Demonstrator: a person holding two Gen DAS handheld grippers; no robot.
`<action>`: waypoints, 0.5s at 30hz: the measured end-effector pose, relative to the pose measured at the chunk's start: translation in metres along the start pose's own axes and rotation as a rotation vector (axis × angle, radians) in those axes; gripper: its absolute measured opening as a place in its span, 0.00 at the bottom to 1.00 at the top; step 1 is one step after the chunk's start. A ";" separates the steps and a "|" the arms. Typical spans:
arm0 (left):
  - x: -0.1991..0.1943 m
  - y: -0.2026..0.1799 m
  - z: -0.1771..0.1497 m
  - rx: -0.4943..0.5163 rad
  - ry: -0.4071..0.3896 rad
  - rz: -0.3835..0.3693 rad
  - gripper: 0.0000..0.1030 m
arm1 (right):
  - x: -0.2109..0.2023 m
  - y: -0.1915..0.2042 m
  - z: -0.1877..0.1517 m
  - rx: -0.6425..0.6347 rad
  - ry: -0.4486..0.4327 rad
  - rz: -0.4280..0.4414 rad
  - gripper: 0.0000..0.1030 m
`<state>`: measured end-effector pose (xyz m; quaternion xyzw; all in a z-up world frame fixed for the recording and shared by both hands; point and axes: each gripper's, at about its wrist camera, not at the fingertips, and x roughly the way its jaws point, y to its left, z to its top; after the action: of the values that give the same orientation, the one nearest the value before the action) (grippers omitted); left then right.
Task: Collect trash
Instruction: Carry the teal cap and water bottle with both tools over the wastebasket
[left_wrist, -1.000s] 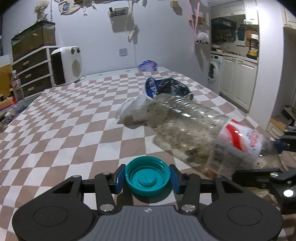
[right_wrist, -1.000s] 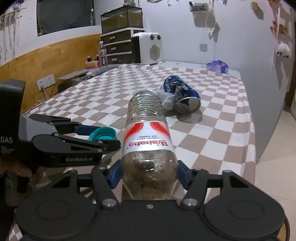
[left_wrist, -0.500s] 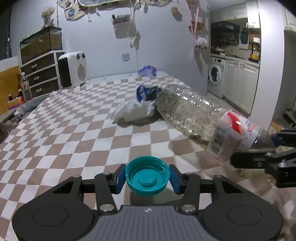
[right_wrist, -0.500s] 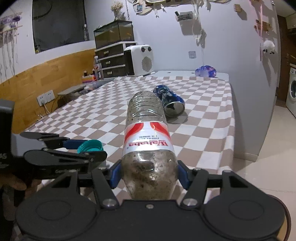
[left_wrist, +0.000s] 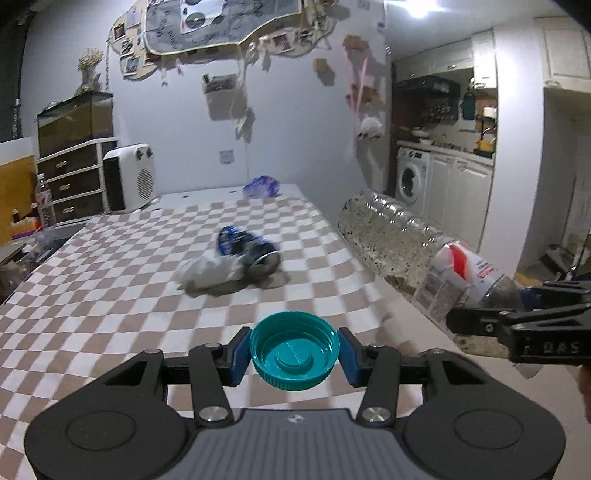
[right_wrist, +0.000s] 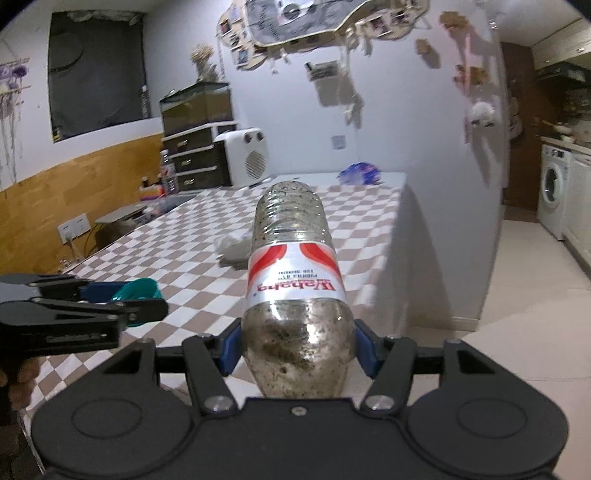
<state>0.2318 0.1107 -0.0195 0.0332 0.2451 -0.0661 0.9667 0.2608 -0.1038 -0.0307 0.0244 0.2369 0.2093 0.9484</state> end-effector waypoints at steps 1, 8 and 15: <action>-0.003 -0.006 0.001 0.002 -0.006 -0.005 0.49 | -0.006 -0.004 -0.001 0.002 -0.004 -0.009 0.60; -0.014 -0.050 0.005 0.008 -0.032 -0.052 0.49 | -0.044 -0.039 -0.008 0.028 -0.036 -0.071 0.60; -0.012 -0.093 0.007 0.027 -0.033 -0.112 0.49 | -0.074 -0.075 -0.017 0.053 -0.050 -0.137 0.60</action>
<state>0.2108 0.0197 -0.0104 0.0313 0.2297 -0.1238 0.9648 0.2223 -0.2032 -0.0245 0.0383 0.2197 0.1370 0.9651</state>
